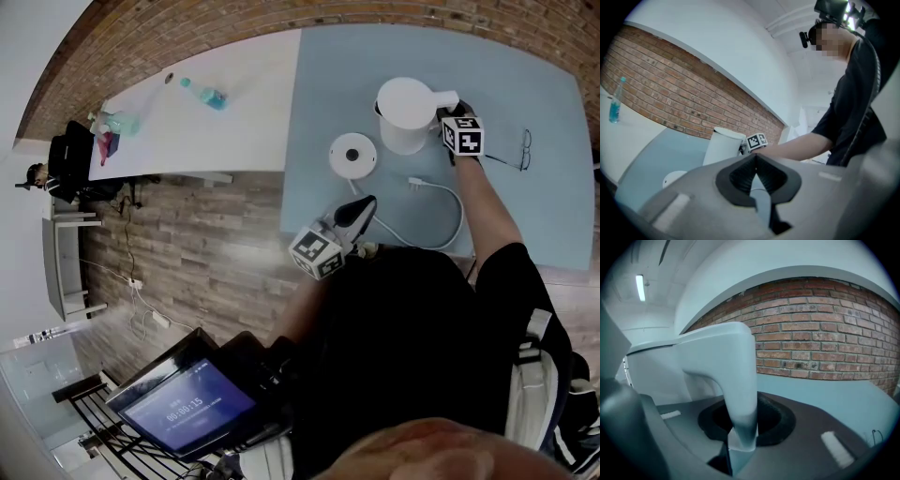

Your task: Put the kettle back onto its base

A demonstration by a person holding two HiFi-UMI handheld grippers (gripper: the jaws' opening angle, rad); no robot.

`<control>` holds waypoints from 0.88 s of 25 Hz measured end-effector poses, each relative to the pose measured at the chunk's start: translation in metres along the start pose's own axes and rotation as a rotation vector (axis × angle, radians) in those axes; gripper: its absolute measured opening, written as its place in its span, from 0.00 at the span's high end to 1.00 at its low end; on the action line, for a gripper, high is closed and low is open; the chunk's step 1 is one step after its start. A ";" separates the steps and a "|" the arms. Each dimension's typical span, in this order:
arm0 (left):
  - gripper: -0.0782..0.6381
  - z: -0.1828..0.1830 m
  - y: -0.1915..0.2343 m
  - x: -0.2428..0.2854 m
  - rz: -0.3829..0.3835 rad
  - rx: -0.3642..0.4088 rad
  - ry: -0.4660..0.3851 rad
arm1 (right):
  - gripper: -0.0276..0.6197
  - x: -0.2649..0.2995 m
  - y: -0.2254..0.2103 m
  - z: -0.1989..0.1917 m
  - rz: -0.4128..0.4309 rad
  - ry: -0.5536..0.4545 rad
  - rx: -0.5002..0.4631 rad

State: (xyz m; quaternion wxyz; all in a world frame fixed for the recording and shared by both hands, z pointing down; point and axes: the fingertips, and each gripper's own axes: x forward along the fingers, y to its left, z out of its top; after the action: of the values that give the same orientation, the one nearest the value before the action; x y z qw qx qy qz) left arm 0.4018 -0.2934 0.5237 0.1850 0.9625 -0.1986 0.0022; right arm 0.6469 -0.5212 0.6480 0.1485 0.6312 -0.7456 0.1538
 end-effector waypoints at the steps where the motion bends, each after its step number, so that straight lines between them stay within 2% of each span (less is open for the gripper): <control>1: 0.89 0.000 -0.001 0.000 0.000 -0.002 0.000 | 0.83 0.000 -0.001 0.001 0.006 -0.004 0.010; 8: 0.89 -0.004 0.001 -0.004 0.005 -0.006 0.006 | 0.82 -0.005 -0.001 -0.001 -0.004 -0.021 0.060; 14: 0.89 0.002 0.001 -0.004 -0.007 0.006 0.005 | 0.81 -0.013 -0.004 0.002 -0.049 -0.055 0.147; 22: 0.89 0.001 0.005 -0.015 -0.007 0.002 0.006 | 0.80 -0.028 0.000 0.024 -0.056 -0.119 0.206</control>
State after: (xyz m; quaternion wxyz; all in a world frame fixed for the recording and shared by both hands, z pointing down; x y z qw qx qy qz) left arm 0.3862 -0.2918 0.5233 0.1845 0.9634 -0.1946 0.0048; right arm 0.6504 -0.5055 0.6147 0.0427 0.6715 -0.7156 0.1874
